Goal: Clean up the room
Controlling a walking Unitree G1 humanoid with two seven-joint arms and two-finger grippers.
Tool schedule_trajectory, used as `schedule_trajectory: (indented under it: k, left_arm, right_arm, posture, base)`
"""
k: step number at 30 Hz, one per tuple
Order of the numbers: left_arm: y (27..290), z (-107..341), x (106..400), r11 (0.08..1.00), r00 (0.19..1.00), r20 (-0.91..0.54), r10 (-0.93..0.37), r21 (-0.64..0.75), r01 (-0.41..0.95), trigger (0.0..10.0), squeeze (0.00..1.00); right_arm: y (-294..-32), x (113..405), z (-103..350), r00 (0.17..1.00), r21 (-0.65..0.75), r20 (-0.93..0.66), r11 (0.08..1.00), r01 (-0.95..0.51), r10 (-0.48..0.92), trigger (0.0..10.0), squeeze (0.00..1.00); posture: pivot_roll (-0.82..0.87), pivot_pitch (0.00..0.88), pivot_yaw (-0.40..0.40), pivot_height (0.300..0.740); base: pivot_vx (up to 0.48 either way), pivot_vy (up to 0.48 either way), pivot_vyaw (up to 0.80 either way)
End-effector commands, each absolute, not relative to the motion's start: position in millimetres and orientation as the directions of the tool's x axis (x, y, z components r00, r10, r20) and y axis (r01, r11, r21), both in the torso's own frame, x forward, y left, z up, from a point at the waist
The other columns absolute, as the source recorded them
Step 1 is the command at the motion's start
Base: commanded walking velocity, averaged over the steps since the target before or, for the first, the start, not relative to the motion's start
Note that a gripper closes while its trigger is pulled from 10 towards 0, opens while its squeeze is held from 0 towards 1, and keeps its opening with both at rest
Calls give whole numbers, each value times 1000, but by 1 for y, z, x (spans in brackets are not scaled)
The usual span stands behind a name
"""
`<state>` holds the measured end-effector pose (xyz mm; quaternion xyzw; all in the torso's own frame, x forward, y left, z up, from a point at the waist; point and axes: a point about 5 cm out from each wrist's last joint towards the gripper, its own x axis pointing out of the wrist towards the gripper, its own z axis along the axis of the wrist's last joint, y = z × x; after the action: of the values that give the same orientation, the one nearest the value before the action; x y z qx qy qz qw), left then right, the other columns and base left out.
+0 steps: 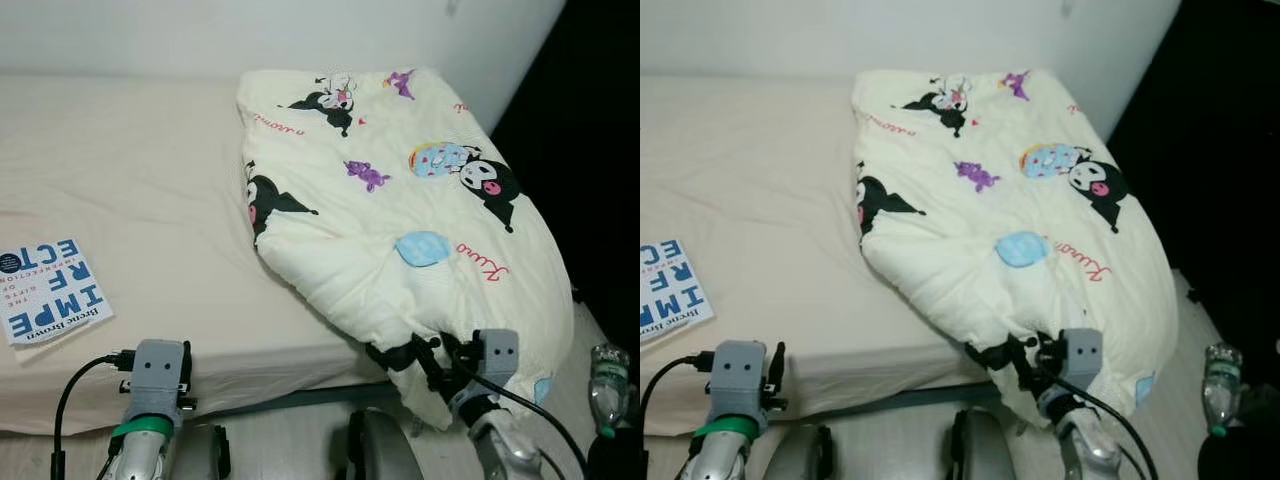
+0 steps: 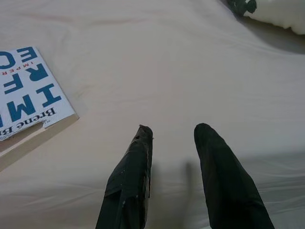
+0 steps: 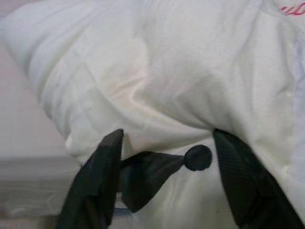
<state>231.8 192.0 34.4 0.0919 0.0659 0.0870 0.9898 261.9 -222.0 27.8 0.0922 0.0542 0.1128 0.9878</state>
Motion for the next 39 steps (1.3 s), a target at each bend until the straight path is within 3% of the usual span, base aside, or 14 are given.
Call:
schedule_trajectory:
  k: [1, 3, 7, 9, 15, 21, 23, 26, 28, 39]
  left_arm:
    - [191, 28, 226, 968, 973, -147, 180, 202, -149, 10000, 0]
    - [191, 29, 226, 968, 973, -144, 180, 202, -150, 10000, 0]
    - [192, 30, 227, 968, 973, -142, 182, 201, -151, 10000, 0]
    - [193, 30, 226, 968, 973, -141, 181, 201, -151, 10000, 0]
    - [193, 30, 225, 967, 973, -140, 183, 202, -152, 10000, 0]
    - [194, 31, 226, 967, 973, -138, 183, 202, -154, 10000, 0]
    - [192, 34, 230, 971, 979, -121, 165, 195, -139, 10000, 0]
    - [191, 36, 232, 973, 983, -109, 149, 191, -127, 10000, 0]
    - [185, 40, 235, 978, 989, -90, 115, 187, -97, 10000, 0]
    - [178, 43, 238, 976, 996, -73, 55, 215, -38, 10000, 0]
  right_arm:
    - [-224, 256, 25, 962, 218, -101, 949, -228, 254, 10000, 0]
    - [-231, 255, 33, 964, 347, -47, 909, -230, 262, 10000, 0]
    - [-237, 254, 43, 965, 476, 15, 847, -239, 264, 10000, 0]
    - [-239, 250, 51, 944, 566, 59, 768, -299, 324, 10000, 0]
    - [-239, 245, 65, 907, 614, 137, 685, -392, 397, 10000, 0]
    - [-247, 259, 80, 945, 641, 195, 696, -324, 262, 10000, 0]
    - [-259, 275, 86, 980, 660, 176, 728, -189, 95, 10000, 0]
    - [-261, 282, 86, 989, 652, 146, 748, -123, 35, 10000, 0]
    - [-266, 294, 78, 997, 561, 32, 827, 43, -74, 10000, 0]
    - [-251, 310, 66, 986, 372, -93, 914, 163, -138, 10000, 0]
  posture:
    - [22, 105, -26, 606]
    - [23, 104, -28, 606]
    - [23, 105, -28, 606]
    - [26, 102, -30, 606]
    - [28, 102, -30, 606]
    - [28, 95, -24, 606]
    - [27, 90, -19, 606]
    - [26, 88, -16, 606]
    - [33, 86, -17, 606]
    - [42, 82, -11, 606]
  base:
    - [0, 0, 0]
    - [0, 0, 0]
    - [0, 0, 0]
    - [0, 0, 0]
    - [0, 0, 0]
    - [0, 0, 0]
    - [0, 0, 0]
    - [0, 0, 0]
    - [0, 0, 0]
    - [0, 0, 0]
